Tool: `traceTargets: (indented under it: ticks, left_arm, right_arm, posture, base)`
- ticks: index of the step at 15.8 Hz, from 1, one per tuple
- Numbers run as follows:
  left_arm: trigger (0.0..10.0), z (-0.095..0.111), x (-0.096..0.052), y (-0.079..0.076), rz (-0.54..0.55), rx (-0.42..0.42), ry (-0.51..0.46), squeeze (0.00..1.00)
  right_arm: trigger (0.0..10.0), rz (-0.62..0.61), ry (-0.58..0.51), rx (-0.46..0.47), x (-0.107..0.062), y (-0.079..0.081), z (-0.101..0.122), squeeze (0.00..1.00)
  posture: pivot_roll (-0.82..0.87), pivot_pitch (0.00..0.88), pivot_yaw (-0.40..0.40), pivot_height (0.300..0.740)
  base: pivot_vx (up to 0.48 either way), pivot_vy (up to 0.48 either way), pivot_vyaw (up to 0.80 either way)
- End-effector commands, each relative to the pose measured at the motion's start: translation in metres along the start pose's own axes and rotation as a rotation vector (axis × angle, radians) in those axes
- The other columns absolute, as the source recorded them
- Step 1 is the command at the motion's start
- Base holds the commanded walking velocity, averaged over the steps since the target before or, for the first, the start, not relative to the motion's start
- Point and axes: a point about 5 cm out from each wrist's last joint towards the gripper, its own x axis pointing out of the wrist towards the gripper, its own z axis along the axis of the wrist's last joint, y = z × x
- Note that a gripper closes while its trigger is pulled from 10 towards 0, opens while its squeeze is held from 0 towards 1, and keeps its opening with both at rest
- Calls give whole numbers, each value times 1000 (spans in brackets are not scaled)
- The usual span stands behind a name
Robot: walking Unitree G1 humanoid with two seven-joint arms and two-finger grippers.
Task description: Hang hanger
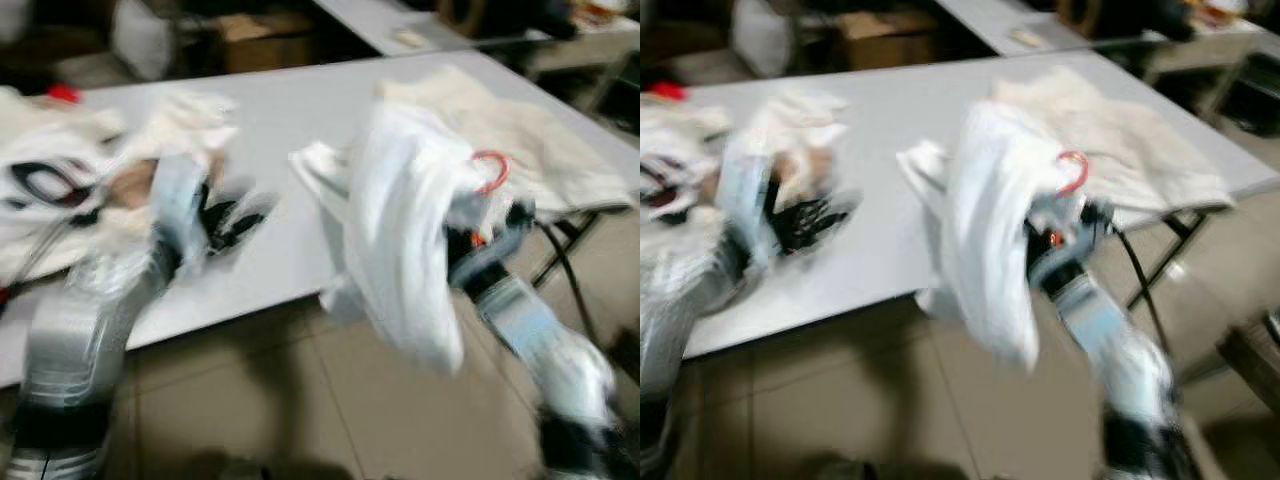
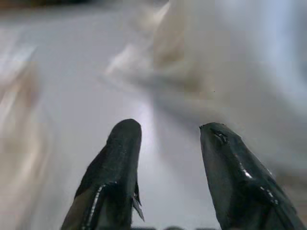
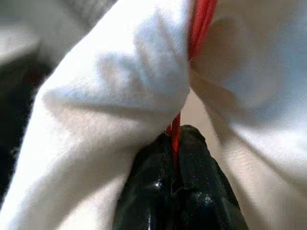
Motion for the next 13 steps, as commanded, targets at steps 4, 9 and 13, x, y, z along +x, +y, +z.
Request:
traceTargets:
  ticks: [4,9,13]
  left_arm:
    - [10000,-36,-23,-21,86,-45,-15,110]
    - [10000,-56,-27,-42,71,-33,64,141]
    - [10000,-66,-32,-54,35,-34,123,0]
  right_arm:
    - [10000,160,208,-126,-41,30,-6,0]
    - [10000,212,378,-181,-67,33,-27,0]
    - [10000,209,408,-195,-76,36,-30,0]
  posture:
    - [-33,0,-61,740]
    - [-22,0,-70,740]
    - [-33,0,-49,740]
  base:
    - [0,0,800]
    - [0,0,800]
    - [0,0,800]
